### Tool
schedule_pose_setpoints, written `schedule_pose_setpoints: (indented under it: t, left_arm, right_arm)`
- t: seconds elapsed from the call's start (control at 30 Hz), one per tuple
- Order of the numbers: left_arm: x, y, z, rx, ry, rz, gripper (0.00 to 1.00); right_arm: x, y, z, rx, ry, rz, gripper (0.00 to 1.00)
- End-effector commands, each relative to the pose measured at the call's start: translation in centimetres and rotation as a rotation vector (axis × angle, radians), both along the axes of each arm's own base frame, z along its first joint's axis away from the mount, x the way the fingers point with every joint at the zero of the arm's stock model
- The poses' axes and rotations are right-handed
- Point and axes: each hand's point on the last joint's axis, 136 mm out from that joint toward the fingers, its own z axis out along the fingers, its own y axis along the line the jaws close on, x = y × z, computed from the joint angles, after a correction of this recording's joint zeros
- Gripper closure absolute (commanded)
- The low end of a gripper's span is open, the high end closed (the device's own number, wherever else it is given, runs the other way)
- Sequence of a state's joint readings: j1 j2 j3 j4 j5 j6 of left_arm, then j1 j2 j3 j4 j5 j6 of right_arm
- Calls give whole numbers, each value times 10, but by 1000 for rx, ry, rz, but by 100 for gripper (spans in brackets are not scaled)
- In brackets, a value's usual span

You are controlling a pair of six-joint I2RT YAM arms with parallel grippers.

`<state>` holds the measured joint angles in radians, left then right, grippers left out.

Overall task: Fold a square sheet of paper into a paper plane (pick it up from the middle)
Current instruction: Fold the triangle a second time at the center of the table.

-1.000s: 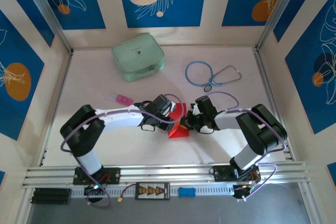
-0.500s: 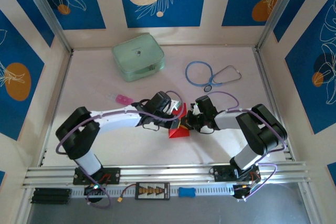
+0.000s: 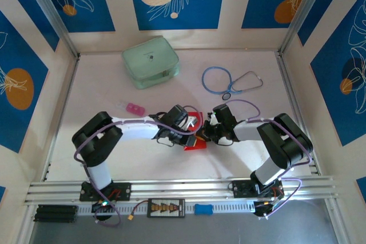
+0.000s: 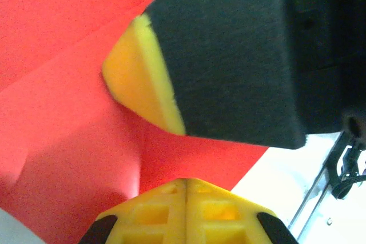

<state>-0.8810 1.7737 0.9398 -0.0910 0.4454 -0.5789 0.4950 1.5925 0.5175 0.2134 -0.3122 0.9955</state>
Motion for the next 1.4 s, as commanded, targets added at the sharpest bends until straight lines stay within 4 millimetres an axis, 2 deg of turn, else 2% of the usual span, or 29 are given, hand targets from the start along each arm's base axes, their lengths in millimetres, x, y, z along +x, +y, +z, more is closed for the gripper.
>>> schedule_pose_setpoints:
  t: [0.0,0.43,0.73,0.97,1.07,1.23,1.3,1.37]
  left_arm:
    - [-4,4,-11,11,35,1,100]
    - [-19,15,-23,6,81,2,100]
    - [-33,33,-34,49,108,12,99]
    - [-40,48,-31,73,94,31,99]
    - [-40,46,-22,30,88,43,99]
    - [-26,19,37,-164,20,44,100]
    - [-18,17,38,-162,3,62,100]
    - [-11,16,29,-139,12,76,100]
  right_arm:
    - [-19,-21,-26,-107,102,-23,100]
    - [-22,-26,-30,-128,113,-29,100]
    - [-23,-28,-33,-137,119,-31,100]
    - [-23,-29,-34,-142,119,-29,100]
    - [-23,-28,-34,-141,120,-28,100]
    - [-24,-29,-33,-143,124,-33,100]
    - [-24,-30,-33,-145,124,-33,100]
    - [-24,-30,-33,-143,123,-32,100]
